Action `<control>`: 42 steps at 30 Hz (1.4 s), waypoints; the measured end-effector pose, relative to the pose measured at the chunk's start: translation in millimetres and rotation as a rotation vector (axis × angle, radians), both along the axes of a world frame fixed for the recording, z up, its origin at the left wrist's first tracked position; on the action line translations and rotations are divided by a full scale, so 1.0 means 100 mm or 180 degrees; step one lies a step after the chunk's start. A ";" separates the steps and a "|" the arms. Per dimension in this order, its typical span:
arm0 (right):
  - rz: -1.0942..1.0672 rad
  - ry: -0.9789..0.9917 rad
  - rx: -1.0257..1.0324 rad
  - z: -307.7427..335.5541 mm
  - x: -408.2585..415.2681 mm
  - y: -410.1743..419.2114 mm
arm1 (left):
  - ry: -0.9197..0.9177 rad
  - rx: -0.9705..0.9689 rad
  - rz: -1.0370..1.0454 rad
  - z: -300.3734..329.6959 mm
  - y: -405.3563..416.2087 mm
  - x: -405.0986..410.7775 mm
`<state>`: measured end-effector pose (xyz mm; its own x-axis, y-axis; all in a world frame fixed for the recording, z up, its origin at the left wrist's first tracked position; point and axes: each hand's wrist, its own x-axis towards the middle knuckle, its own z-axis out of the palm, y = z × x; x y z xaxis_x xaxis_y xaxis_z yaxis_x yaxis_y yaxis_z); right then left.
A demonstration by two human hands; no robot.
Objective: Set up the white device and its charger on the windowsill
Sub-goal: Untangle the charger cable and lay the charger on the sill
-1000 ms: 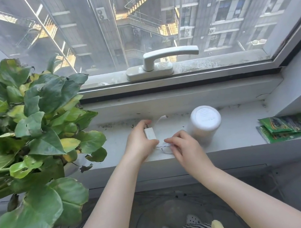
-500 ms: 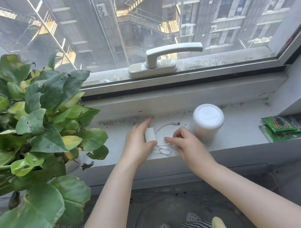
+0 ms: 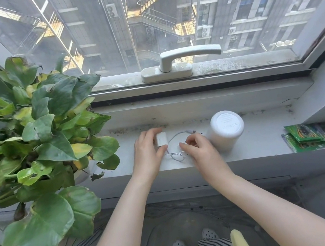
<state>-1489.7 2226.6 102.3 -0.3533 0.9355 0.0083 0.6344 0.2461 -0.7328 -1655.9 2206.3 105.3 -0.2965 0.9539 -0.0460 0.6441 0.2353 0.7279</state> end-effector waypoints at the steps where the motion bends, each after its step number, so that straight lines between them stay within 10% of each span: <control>1: 0.0109 -0.0126 0.0129 0.00 0.00 -0.01 | 0.0022 0.0037 -0.0009 0.00 -0.01 0.00; 24: 0.0253 -0.0044 0.0494 0.01 -0.13 -0.05 | 0.0778 0.0788 -0.0723 -0.02 -0.26 0.03; 42: 0.0124 0.1625 -0.0418 0.56 -0.35 -0.10 | -0.0990 0.1421 0.0600 0.44 -0.26 0.19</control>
<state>-1524.3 2216.8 158.2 -0.3695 0.9264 0.0720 0.1810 0.1477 -0.9723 -1636.4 2180.6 148.9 -0.5002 0.8329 0.2368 0.3605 -0.0483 0.9315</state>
